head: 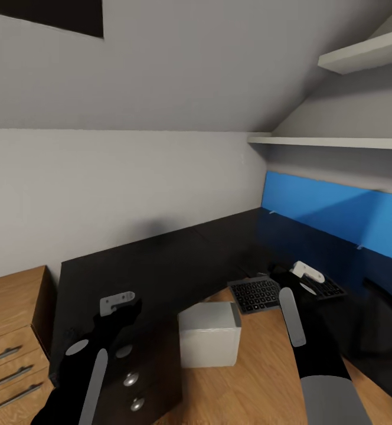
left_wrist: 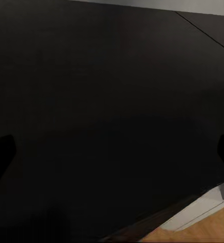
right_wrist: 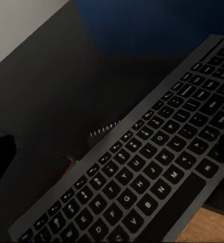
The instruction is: In the bedroom, organize the workspace by keeping the computer under the desk, ensuring the monitor is on the desk, placing the keyboard on the desk next to the monitor, placing the mouse on the desk next to the keyboard, moving the folder from the swivel chair onto the desk next to the mouse, stacking the notebook on top of the folder with the pen on top of the notebook, and positioning the swivel chair next to the desk.
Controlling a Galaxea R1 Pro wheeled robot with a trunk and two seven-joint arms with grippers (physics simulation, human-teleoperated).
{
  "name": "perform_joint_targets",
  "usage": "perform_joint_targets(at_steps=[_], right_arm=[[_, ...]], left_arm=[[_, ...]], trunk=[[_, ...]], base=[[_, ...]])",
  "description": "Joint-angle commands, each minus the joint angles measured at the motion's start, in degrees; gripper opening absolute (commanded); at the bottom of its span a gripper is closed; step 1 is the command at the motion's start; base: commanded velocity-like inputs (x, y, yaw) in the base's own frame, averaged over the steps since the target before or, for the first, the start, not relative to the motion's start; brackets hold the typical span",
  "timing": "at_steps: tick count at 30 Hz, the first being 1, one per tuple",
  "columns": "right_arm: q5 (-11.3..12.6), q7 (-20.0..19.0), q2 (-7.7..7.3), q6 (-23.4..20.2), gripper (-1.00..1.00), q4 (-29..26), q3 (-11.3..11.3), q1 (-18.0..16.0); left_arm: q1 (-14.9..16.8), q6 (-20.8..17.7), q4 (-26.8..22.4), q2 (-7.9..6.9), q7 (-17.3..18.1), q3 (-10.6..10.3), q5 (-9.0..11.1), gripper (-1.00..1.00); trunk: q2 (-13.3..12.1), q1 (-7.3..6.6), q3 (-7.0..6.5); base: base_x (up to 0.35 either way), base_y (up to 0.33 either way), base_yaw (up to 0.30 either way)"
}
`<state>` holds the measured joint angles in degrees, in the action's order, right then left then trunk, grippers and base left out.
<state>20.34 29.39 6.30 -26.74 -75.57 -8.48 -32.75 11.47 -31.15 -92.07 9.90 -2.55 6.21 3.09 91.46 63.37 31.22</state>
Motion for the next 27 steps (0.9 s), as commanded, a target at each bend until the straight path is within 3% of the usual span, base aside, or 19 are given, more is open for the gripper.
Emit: perform_joint_targets(at_steps=[1, 18, 27], right_arm=[[0.5, 0.3, 0.04, -0.2, 1.0, -0.1, 0.0, 0.0], [0.6, 0.3, 0.2, -0.2, 1.0, 0.1, 0.1, -0.1], [0.6, 0.2, 0.2, -0.2, 1.0, 0.2, 0.1, -0.1]], left_arm=[[0.0, -0.3, -0.1, 0.03, -0.3, 0.0, 0.3, 1.0], [0.0, -0.3, -0.1, 0.03, -0.3, 0.0, 0.3, 1.0], [0.0, -0.3, -0.1, 0.03, -0.3, 0.0, 0.3, 1.0]], trunk=[[0.0, -0.03, 0.06], [0.0, -0.03, 0.06], [0.0, -0.03, 0.06]], base=[[-0.191, 0.0, 0.0], [-0.044, 0.0, 0.0], [-0.226, 0.0, 0.0]])
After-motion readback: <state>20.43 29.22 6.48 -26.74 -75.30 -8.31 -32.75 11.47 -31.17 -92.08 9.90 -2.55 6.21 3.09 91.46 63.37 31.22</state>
